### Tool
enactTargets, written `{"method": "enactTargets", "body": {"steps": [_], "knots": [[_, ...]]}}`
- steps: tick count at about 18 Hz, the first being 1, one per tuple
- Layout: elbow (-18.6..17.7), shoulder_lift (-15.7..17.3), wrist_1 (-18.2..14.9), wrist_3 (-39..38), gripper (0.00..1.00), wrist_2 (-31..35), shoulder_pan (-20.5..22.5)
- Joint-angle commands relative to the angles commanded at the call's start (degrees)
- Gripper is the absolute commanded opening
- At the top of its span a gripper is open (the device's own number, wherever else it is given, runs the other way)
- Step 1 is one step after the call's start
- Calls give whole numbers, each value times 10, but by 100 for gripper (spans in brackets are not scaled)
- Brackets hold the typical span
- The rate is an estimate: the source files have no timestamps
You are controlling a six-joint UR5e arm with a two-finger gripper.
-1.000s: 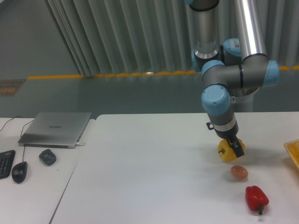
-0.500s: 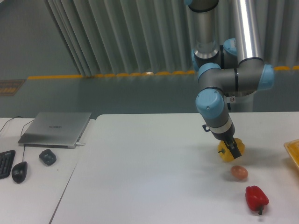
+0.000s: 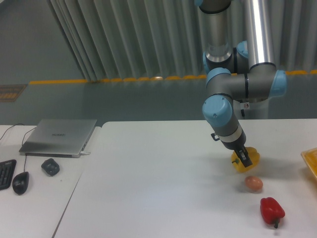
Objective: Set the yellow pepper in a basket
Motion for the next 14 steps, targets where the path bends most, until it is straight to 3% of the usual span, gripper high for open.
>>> {"method": "enactTargets", "body": {"steps": [5,8,14], "knots": [[53,3,-54,3,39,0,6],[84,19,-84,29,39,-2,36],[107,31,-72,158,39,-5,99]]}}
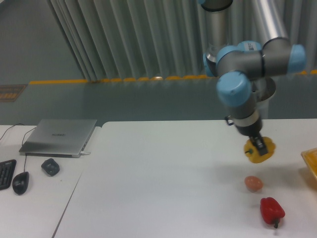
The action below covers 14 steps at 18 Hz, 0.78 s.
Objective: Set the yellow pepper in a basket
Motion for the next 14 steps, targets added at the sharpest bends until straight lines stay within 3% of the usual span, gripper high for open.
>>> {"method": "enactTargets", "body": {"steps": [3,6,8,11,14], "knots": [[1,-4,41,56,39,0,35],[10,-6,46,106,39,-3,74],[10,-9,66,121,39,-7,98],[8,-11,75,109,39,-81,142],[5,-11,75,47,40,-225,198]]}}
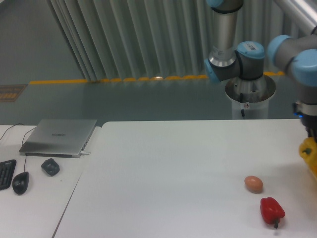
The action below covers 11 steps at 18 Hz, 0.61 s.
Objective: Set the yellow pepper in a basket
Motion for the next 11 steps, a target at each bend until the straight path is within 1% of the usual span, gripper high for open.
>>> {"method": "enactTargets", "body": {"steps": [1,2,7,9,11], "knots": [[0,0,-1,-4,40,-31,16],[0,0,-3,-2,40,-37,24],[-2,-1,-1,11,40,-30,39],[-3,-6,-2,54,40,-8,54],[-3,-10,-2,119,40,21,63]]}}
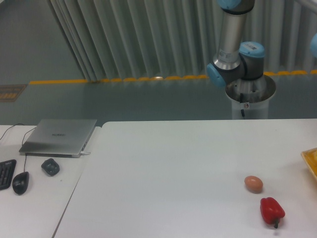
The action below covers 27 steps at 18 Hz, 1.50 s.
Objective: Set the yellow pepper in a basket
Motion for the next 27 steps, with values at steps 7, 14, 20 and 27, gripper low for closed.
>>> {"method": "enactTargets", "body": {"steps": [7,14,20,27], "knots": [[-11,-9,4,40,45,56,23],[-14,-29,33,46,96,54,37],[-20,-25,33,35,100,53,30],[-11,-16,33,2,100,56,-9]]}}
